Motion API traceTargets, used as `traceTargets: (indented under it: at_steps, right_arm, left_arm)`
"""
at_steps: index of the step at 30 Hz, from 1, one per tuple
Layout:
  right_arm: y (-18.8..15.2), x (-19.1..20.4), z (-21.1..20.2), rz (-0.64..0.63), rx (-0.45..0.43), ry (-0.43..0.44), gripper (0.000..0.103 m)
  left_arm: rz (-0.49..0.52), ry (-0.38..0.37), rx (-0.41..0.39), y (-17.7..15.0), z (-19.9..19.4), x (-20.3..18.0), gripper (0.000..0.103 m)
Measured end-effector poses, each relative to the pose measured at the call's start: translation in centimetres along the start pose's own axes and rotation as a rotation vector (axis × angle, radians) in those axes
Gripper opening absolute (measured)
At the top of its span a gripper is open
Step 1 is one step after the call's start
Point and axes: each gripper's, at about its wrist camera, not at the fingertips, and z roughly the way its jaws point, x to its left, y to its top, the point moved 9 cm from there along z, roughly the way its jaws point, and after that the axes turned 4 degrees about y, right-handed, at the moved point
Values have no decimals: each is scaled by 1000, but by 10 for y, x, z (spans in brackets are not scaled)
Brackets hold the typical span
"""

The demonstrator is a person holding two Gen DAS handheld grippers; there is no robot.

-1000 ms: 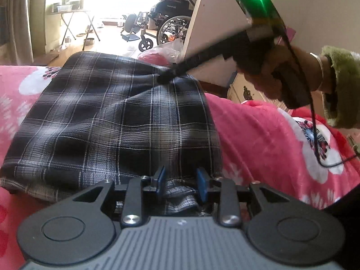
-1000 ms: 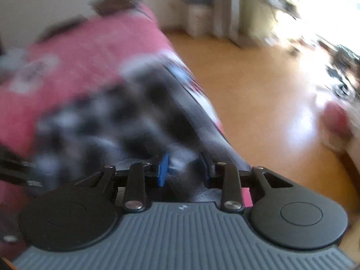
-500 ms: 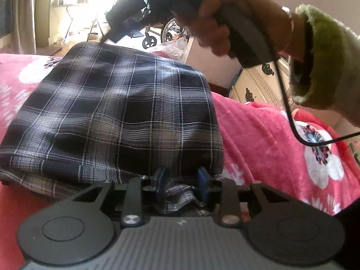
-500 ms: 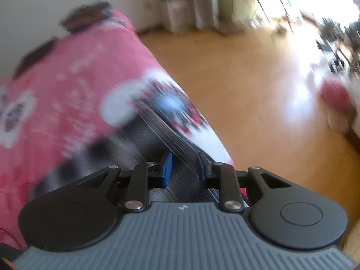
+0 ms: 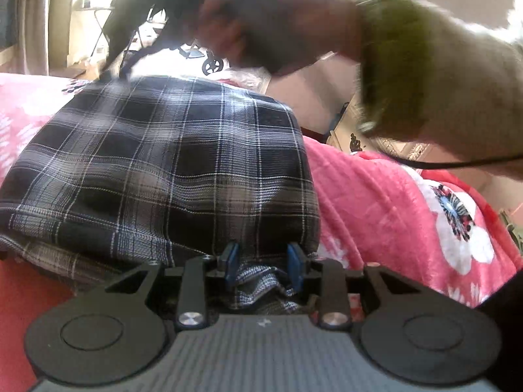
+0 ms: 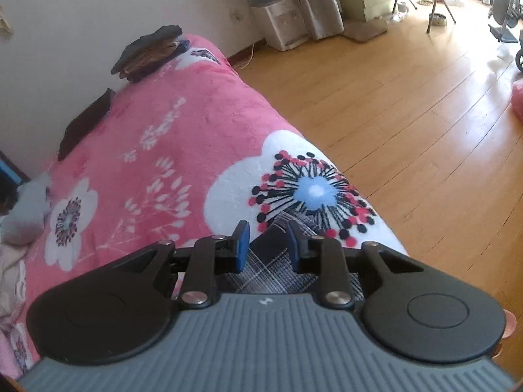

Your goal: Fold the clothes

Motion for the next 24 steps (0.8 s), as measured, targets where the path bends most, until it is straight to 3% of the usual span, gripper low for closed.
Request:
traceTargets:
  at_steps: [1, 2, 3, 9, 12, 18, 21, 24]
  right_arm:
    - [-2, -7, 15, -25, 18, -46, 23]
    - [-4, -10, 23, -51, 28, -74, 30]
    - [-5, -1, 16, -80, 18, -50, 34]
    - [-16, 54, -32, -259, -40, 94, 35]
    - [-40, 96, -44, -390, 13, 283, 33]
    - [-68, 121, -22, -512, 101, 328, 28]
    - [-83, 132, -12, -573, 146, 350, 17]
    - [-92, 145, -3, -624, 175, 386, 16]
  left_arm:
    - [1, -1, -4, 0, 0, -1, 32]
    - [-3, -3, -5, 0, 0, -1, 32]
    - [-9, -6, -4, 0, 0, -1, 32]
    - [-52, -12, -12, 1, -4, 1, 34]
    - [-28, -9, -30, 0, -5, -4, 38]
    - [-12, -1, -34, 2, -6, -10, 39]
    - [-22, 0, -38, 3, -12, -11, 39]
    - [2, 2, -48, 0, -18, -19, 42]
